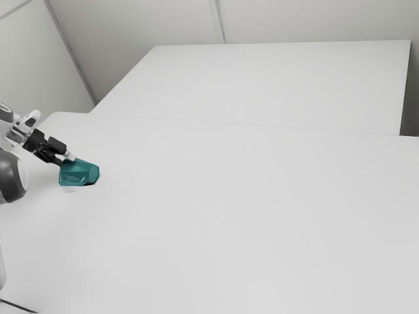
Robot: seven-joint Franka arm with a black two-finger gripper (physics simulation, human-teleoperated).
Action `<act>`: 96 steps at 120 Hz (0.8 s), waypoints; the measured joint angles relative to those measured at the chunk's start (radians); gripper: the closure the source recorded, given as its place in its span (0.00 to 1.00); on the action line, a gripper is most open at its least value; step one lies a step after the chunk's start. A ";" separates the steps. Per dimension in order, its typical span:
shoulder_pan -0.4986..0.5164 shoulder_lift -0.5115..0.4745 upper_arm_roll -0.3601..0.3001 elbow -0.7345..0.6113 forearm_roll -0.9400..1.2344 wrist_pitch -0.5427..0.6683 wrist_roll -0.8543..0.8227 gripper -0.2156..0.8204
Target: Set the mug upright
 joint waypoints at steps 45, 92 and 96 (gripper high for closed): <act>0.023 0.007 0.005 -0.047 -0.067 -0.061 0.006 0.21; 0.034 0.019 0.004 -0.047 -0.131 -0.093 0.010 0.21; 0.037 0.019 0.004 -0.047 -0.135 -0.097 0.010 0.21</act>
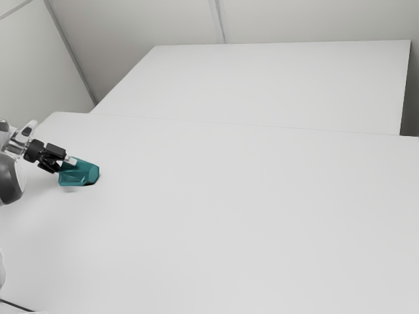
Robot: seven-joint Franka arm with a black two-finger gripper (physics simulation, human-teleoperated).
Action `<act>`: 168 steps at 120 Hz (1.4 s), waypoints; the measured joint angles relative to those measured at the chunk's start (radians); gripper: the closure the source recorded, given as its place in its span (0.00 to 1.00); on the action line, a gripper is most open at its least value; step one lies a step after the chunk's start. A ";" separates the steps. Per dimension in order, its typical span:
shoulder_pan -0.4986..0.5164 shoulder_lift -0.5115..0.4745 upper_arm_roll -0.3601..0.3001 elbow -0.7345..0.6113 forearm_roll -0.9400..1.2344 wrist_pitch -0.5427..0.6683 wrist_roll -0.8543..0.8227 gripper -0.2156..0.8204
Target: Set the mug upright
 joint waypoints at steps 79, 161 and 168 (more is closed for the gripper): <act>0.043 0.025 -0.036 0.032 -0.034 -0.016 0.031 0.21; 0.047 0.038 -0.060 0.031 -0.072 -0.014 0.073 0.42; 0.047 0.038 -0.065 0.031 -0.073 -0.015 0.075 0.46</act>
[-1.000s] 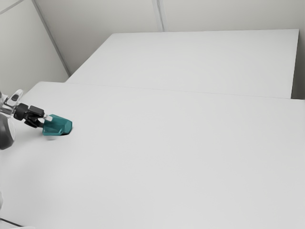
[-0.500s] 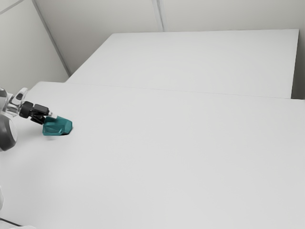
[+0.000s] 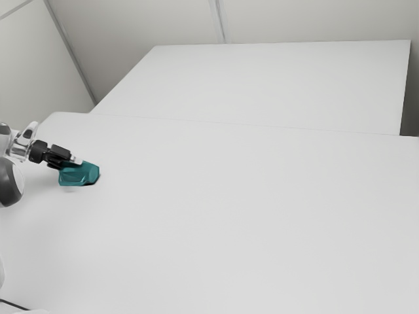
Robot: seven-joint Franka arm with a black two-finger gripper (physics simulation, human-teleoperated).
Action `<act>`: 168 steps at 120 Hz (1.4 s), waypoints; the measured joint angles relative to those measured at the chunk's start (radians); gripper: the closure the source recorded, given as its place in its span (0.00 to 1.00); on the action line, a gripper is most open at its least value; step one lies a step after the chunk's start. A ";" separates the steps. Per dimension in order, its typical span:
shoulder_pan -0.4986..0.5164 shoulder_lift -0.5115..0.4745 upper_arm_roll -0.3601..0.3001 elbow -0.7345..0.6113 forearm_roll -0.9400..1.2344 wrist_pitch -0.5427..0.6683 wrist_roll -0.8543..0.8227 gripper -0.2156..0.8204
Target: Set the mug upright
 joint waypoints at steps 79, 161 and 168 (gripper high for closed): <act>-0.001 -0.004 -0.023 -0.001 -0.008 0.009 0.004 0.84; -0.140 -0.164 -0.124 -0.014 0.030 0.049 -0.013 0.94; -0.178 -0.217 -0.143 -0.062 0.093 0.078 -0.023 0.94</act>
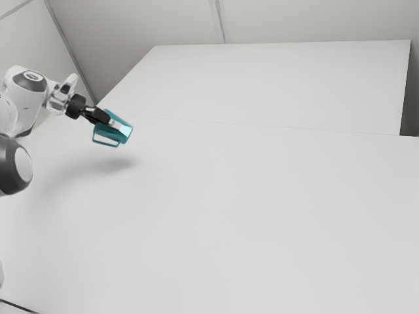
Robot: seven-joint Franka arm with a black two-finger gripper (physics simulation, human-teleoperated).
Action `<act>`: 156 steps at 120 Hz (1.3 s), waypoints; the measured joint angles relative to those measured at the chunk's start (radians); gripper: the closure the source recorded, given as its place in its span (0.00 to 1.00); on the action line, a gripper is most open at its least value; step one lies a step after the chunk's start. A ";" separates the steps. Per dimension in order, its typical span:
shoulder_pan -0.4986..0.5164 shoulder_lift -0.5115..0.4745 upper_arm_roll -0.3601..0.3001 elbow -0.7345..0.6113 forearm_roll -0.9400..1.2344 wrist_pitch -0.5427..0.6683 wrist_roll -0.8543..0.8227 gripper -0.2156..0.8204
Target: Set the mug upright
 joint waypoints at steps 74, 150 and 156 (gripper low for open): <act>-0.376 -0.538 -0.061 -0.741 0.745 0.603 -0.232 0.94; -0.467 -0.659 -0.077 -0.986 0.825 0.666 -0.465 0.95; -0.471 -0.659 -0.081 -0.988 0.832 0.669 -0.479 0.95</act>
